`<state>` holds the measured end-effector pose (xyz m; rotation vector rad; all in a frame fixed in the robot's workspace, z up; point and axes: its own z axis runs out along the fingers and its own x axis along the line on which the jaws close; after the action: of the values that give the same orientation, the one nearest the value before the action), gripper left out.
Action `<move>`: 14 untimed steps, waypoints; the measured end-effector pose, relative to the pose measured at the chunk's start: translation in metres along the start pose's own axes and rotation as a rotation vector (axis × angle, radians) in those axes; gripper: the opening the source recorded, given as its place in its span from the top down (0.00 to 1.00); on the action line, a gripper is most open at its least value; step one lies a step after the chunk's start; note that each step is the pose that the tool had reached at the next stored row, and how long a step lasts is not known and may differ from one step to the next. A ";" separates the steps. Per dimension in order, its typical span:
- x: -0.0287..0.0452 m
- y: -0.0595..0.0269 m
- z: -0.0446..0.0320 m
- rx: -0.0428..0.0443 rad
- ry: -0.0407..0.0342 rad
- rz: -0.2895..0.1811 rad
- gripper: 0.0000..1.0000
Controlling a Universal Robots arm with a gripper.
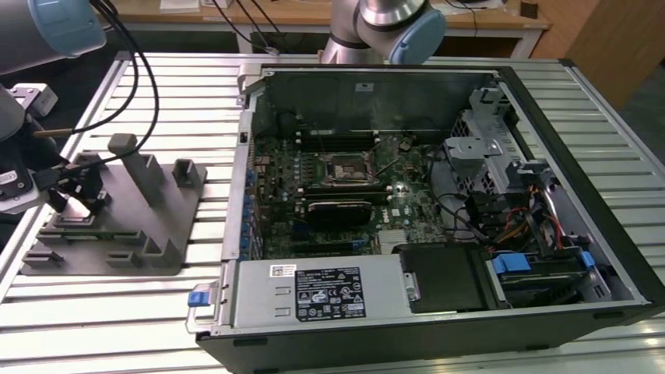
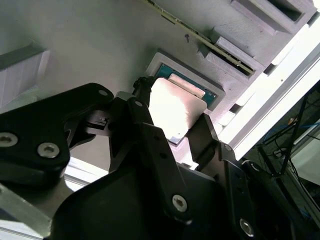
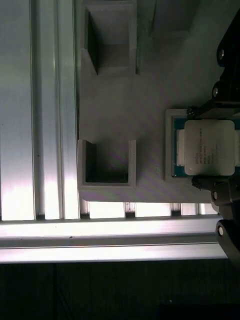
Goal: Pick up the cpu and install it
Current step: 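Pick up the cpu and move it towards the insertion slot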
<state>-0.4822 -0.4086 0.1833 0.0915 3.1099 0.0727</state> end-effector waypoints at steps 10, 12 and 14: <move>-0.0004 0.0007 -0.0137 -0.0001 -0.0001 0.000 0.46; -0.0005 0.0009 -0.0187 0.0000 0.0000 0.000 0.46; -0.0007 0.0011 -0.0229 0.0000 -0.0001 0.000 0.46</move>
<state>-0.4822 -0.4086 0.2062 0.0916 3.1098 0.0727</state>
